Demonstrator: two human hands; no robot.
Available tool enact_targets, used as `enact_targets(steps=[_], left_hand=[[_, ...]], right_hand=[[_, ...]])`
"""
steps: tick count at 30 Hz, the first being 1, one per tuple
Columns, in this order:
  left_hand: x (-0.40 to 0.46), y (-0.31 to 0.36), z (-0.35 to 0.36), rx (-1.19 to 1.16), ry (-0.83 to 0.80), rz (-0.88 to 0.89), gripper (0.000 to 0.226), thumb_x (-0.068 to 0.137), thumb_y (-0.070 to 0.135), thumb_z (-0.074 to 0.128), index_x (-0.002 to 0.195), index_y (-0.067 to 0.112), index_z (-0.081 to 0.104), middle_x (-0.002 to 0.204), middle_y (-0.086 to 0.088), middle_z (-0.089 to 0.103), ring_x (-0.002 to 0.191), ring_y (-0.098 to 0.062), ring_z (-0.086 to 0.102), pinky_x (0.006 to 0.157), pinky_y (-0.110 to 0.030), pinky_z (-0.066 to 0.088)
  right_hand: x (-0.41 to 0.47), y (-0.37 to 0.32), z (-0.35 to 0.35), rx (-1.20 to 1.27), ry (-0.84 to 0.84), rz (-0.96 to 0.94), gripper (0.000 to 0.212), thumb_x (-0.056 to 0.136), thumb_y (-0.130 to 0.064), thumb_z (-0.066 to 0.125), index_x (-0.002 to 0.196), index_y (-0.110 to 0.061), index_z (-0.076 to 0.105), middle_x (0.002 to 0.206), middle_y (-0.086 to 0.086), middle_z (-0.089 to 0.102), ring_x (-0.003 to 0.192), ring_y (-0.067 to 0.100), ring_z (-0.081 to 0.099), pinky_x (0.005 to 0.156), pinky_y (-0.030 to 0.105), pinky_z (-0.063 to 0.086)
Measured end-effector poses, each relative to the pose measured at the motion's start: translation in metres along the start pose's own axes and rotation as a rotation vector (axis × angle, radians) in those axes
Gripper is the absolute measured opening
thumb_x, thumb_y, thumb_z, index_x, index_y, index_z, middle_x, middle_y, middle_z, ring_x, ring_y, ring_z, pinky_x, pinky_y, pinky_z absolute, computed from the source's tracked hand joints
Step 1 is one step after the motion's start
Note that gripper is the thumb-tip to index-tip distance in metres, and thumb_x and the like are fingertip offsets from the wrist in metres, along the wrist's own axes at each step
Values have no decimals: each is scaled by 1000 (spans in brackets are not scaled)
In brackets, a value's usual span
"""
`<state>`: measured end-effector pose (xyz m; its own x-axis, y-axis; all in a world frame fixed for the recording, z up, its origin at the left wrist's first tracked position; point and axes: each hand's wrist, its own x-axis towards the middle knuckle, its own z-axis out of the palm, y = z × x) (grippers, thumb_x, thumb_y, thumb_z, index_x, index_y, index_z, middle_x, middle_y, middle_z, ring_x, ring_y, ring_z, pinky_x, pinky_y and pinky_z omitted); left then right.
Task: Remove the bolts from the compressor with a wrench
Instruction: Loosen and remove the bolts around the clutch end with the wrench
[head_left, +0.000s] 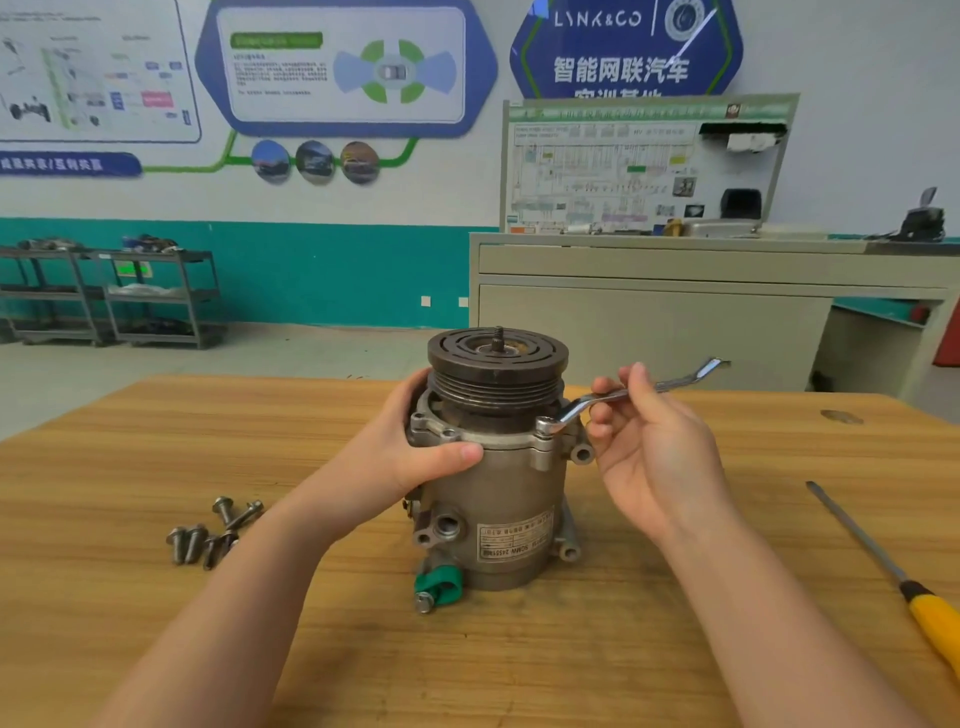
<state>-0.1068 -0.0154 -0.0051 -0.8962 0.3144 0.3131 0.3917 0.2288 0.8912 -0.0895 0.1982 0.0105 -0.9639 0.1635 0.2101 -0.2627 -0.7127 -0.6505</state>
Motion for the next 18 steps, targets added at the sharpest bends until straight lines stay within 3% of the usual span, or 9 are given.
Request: enact_targets(steps=[4,9,15,18], left_hand=[[1,-1,0,1,-7,7,101,53,57,79,141,41,31,128,22,54,106,13,57,76,-10,51],[1,-2,1,-8,11,2,87,64,46,80,136,44,32,122,27,54,101,16,57,73,-6,48],[0,-1,1,-11,9,21,88,66,45,81,138,41,31,123,26,54,102,16,57,74,-6,48],[-1,-1,1,-8,13,16,86,64,45,78,136,43,30,122,28,53,101,17,56,74,-5,48]], right_hand=[[-6,0,-4,134,-82,-84,21,104,-20,35,91,-12,50,68,12,66,51,18,59,47,22,47],[-11,1,-3,-14,-102,-209,21,105,-20,36,89,-12,48,74,12,70,56,18,63,52,23,51],[-14,-3,-4,-29,-54,-268,21,105,-18,37,87,-13,46,69,11,69,52,17,61,51,21,50],[-20,1,-1,-220,-94,-485,17,104,-21,40,89,-20,48,72,8,70,52,18,61,50,23,50]])
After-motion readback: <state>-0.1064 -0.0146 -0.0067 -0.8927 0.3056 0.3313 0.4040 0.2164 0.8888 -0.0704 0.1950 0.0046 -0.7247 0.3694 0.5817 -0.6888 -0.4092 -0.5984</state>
